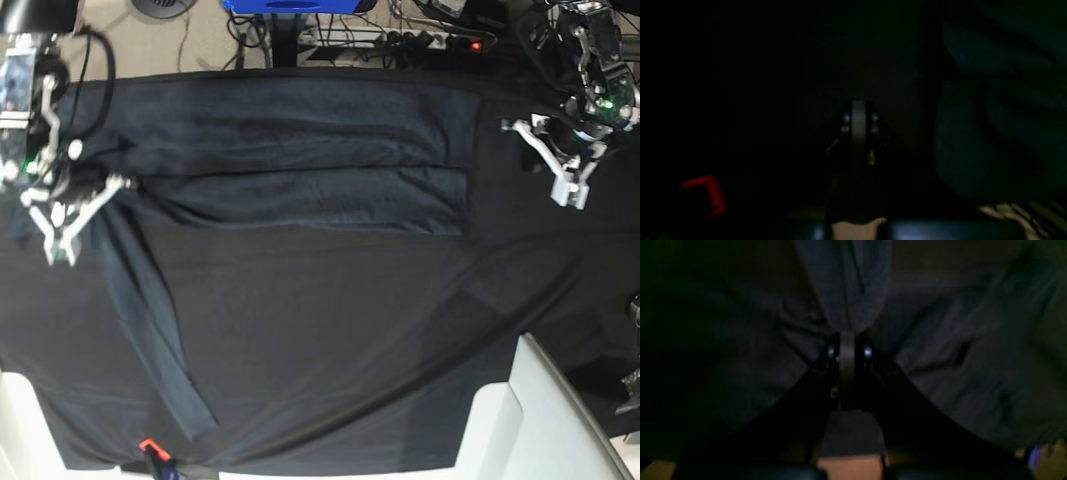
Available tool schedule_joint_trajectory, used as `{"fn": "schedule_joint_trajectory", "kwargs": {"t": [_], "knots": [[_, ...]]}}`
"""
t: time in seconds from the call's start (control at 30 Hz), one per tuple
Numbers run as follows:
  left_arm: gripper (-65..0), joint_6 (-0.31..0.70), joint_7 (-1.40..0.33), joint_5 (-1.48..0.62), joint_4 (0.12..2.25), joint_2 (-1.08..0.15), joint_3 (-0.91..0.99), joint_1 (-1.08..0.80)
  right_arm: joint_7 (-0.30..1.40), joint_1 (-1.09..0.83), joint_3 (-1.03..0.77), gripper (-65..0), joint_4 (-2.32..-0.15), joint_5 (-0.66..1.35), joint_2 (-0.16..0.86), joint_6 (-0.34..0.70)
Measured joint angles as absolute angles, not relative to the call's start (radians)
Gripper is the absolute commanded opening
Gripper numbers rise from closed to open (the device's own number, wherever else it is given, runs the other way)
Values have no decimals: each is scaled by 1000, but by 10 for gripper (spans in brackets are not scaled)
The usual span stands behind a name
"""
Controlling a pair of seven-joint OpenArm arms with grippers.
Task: Fold the T-shirt properly
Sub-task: 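Move the right gripper to the sleeve near it and grasp it, then pull the grasped sleeve with the right gripper along the shirt side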
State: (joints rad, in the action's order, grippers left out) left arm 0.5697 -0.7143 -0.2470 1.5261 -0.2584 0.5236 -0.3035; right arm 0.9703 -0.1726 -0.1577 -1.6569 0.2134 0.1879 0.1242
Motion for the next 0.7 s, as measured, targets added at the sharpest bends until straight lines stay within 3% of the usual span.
{"fn": "schedule_joint_trajectory", "kwargs": {"t": [0.7], "knots": [[-650,569,-714,-246,1525,-266,501,-302,952,-339,-280,-647,-1692,223,168,125]]}}
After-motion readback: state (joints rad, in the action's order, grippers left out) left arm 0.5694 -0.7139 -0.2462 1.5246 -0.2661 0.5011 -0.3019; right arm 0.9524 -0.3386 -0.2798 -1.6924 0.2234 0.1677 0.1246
